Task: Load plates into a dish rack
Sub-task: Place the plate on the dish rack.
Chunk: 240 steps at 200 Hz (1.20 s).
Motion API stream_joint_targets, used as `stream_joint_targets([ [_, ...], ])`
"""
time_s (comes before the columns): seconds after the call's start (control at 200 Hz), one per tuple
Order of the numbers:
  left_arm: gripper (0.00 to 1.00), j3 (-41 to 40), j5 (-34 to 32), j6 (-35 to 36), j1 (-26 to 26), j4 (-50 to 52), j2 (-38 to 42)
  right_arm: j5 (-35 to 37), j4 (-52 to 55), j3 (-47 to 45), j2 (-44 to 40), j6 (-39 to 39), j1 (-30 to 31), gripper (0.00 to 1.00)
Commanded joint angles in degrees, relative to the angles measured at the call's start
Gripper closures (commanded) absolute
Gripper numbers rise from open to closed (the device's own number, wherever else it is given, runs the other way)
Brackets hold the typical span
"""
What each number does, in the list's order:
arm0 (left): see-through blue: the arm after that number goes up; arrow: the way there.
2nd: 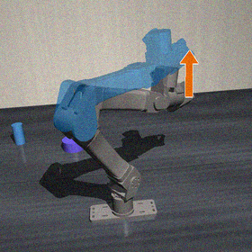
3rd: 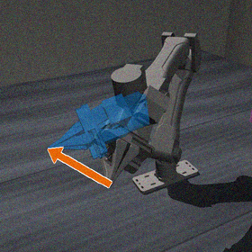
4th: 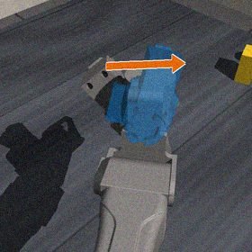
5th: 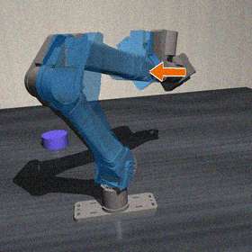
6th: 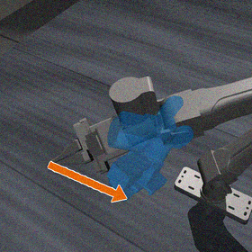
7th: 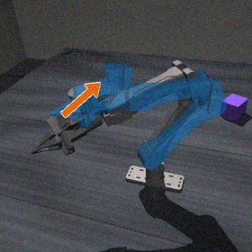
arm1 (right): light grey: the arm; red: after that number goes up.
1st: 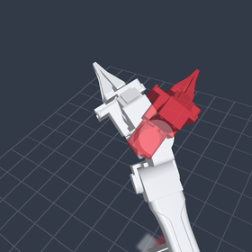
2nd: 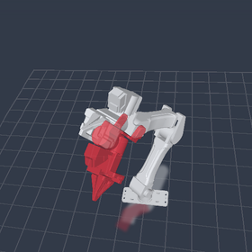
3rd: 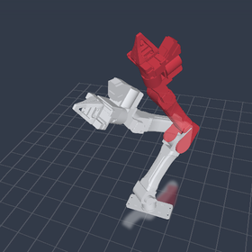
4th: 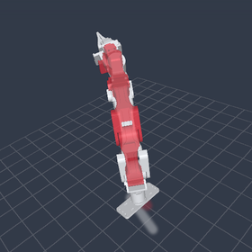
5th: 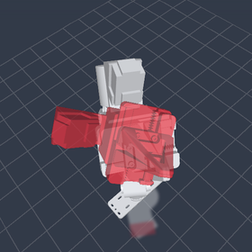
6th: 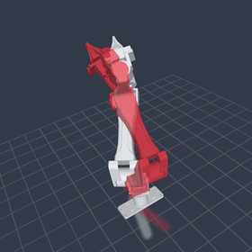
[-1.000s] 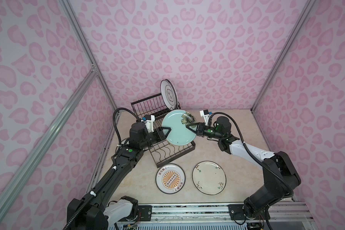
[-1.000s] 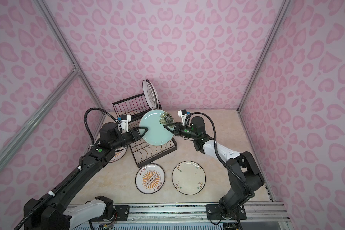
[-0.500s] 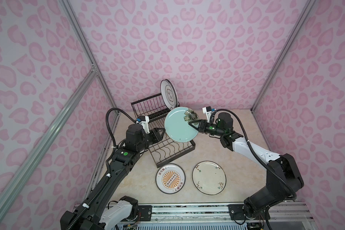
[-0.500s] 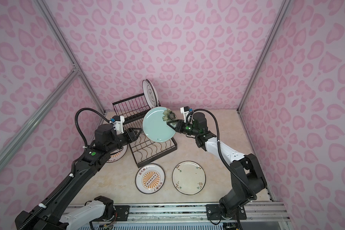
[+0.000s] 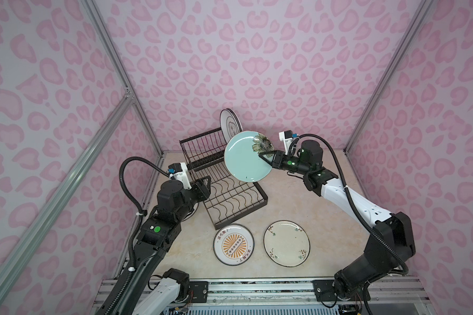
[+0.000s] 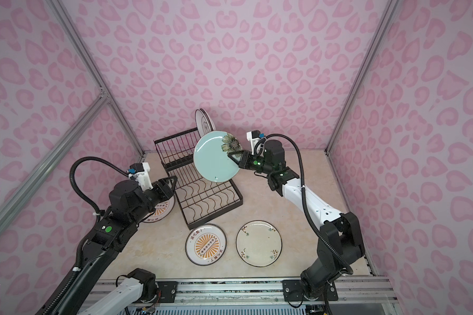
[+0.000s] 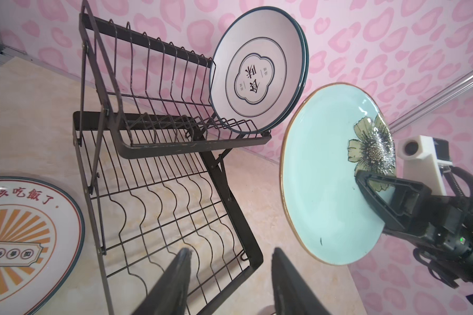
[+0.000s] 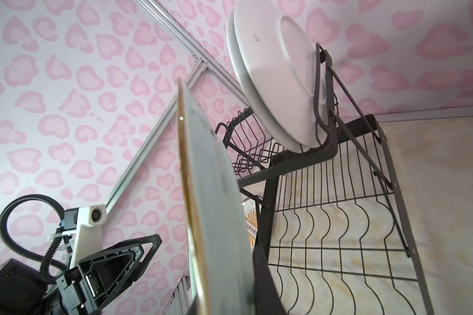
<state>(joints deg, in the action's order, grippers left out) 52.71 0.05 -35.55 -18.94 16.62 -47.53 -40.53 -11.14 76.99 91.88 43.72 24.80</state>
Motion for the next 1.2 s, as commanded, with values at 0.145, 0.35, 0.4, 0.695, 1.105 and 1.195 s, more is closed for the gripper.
stream_joint_targets([
  [0.145,0.49,0.20,0.91,1.88,0.04,1.29,0.90,1.35,-4.32,7.51,1.59,-0.64,-0.19,1.00],
  [0.35,0.49,-0.03,3.29,1.54,0.05,1.15,1.49,4.09,-1.22,15.20,2.54,-2.87,0.13,1.00],
  [0.4,0.49,-0.14,3.26,1.52,0.04,1.36,1.77,5.12,0.14,16.70,2.73,-4.06,0.33,1.00],
  [0.695,0.49,-0.77,3.77,1.56,0.04,1.69,3.73,11.57,6.01,24.72,4.19,-9.26,3.11,1.00],
  [1.105,0.49,-1.36,1.47,0.05,0.02,4.81,5.68,22.12,11.03,36.46,10.97,-15.18,8.62,1.00],
  [1.195,0.49,-1.73,1.14,-0.14,0.04,5.11,6.30,25.34,14.26,40.50,13.70,-18.66,9.92,1.00],
])
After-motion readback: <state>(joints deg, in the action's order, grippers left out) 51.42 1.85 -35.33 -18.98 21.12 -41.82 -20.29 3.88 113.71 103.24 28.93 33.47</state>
